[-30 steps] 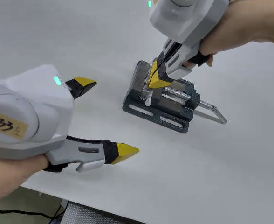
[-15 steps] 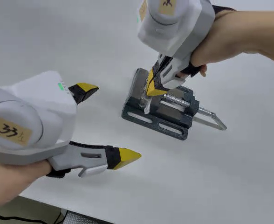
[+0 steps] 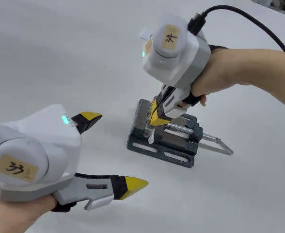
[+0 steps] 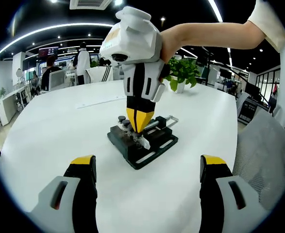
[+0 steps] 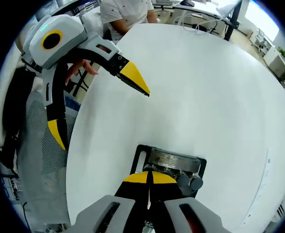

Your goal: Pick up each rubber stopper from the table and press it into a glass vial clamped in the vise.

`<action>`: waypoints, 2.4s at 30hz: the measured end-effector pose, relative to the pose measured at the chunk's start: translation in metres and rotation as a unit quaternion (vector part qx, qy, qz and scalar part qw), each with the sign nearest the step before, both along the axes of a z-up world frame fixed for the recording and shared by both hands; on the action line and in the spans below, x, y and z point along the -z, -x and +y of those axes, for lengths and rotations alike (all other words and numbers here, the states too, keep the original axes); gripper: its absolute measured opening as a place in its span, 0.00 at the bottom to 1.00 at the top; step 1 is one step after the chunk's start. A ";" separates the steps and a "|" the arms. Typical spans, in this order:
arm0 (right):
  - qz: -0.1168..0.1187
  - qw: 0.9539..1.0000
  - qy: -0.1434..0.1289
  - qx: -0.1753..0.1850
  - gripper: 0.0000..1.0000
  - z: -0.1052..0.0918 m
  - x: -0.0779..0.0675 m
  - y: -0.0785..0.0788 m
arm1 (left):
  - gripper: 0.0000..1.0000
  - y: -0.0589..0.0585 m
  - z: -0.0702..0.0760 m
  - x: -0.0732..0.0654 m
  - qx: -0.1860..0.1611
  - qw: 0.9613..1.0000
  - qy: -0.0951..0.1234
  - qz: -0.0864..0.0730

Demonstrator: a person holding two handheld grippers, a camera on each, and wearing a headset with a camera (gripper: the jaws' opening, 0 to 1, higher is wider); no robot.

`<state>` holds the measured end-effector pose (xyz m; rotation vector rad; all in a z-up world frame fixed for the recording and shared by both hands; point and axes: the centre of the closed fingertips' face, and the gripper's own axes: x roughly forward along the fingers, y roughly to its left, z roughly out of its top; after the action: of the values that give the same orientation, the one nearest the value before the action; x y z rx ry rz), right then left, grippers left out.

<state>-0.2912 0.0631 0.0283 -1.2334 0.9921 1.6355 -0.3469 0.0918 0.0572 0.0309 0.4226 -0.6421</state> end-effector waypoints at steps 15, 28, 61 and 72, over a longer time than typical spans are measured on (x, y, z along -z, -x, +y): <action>-0.015 0.999 -0.034 0.020 0.00 -0.001 0.000 -0.003 | 0.87 0.004 0.002 -0.010 0.010 1.000 -0.026 -0.009; -0.043 0.996 -0.080 0.004 0.00 0.002 -0.001 -0.005 | 0.87 0.003 0.004 -0.016 0.006 0.999 -0.031 -0.016; -0.053 0.915 -0.263 0.301 0.74 -0.110 -0.009 0.040 | 0.97 -0.003 0.036 -0.003 -0.004 0.999 -0.043 0.000; -0.054 0.895 -0.257 0.360 0.99 -0.124 0.004 0.051 | 0.98 -0.005 0.038 -0.008 -0.003 0.999 -0.047 -0.003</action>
<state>-0.3423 -0.0609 0.0245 -0.4906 0.7429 1.1078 -0.3421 0.1301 0.0654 0.1211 0.4471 -0.6162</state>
